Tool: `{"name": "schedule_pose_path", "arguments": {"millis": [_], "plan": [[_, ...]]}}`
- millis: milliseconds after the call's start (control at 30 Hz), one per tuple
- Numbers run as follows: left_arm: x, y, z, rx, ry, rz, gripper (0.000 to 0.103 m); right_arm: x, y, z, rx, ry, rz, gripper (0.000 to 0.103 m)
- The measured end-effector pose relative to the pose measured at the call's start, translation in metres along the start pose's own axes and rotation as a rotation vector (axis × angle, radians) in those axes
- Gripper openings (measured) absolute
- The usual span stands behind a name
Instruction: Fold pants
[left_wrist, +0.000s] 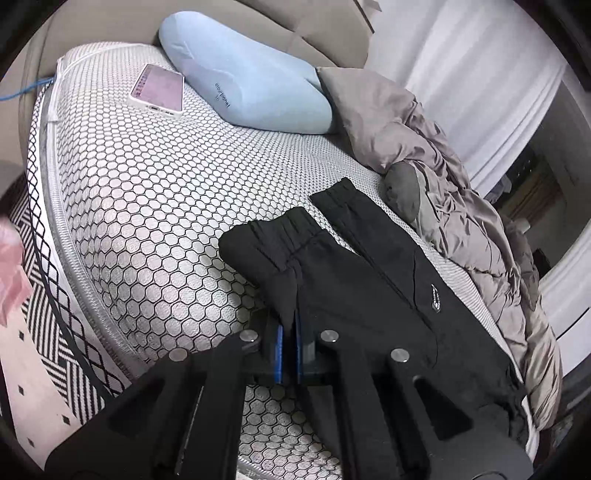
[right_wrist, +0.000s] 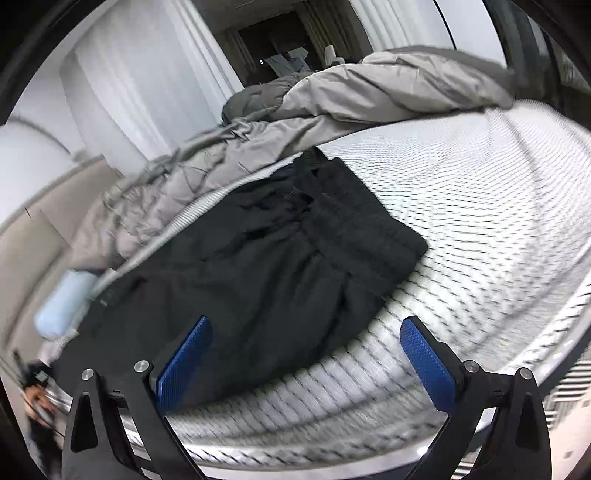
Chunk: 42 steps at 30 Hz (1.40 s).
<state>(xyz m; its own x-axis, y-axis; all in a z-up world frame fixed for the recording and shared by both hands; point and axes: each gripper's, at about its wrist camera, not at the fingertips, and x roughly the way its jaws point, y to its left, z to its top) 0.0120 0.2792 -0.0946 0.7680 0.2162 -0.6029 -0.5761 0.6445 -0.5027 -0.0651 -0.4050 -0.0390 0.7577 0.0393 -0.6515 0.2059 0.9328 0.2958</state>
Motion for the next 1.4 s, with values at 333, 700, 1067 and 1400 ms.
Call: {"name": "schedule_pose_path", "arguments": {"millis": [333,700,1067,1400], "plan": [[-0.03,0.006,-0.006,0.004,0.007,-0.055,0.002,0.036,-0.047,0.035,0.302,-0.026,0.007,0.014],[-0.042,0.004,-0.005,0.009,0.058,-0.055,0.002,0.006,-0.052,0.029,0.232,-0.065,-0.047,0.013],[0.019,-0.101,0.099,0.061,0.038,-0.082,0.002,0.023,-0.001,0.125,0.143,-0.139,-0.026,0.013],[0.209,-0.187,0.167,0.111,0.224,0.088,0.034,0.19,0.047,0.256,0.139,-0.116,-0.14,0.049]]}}
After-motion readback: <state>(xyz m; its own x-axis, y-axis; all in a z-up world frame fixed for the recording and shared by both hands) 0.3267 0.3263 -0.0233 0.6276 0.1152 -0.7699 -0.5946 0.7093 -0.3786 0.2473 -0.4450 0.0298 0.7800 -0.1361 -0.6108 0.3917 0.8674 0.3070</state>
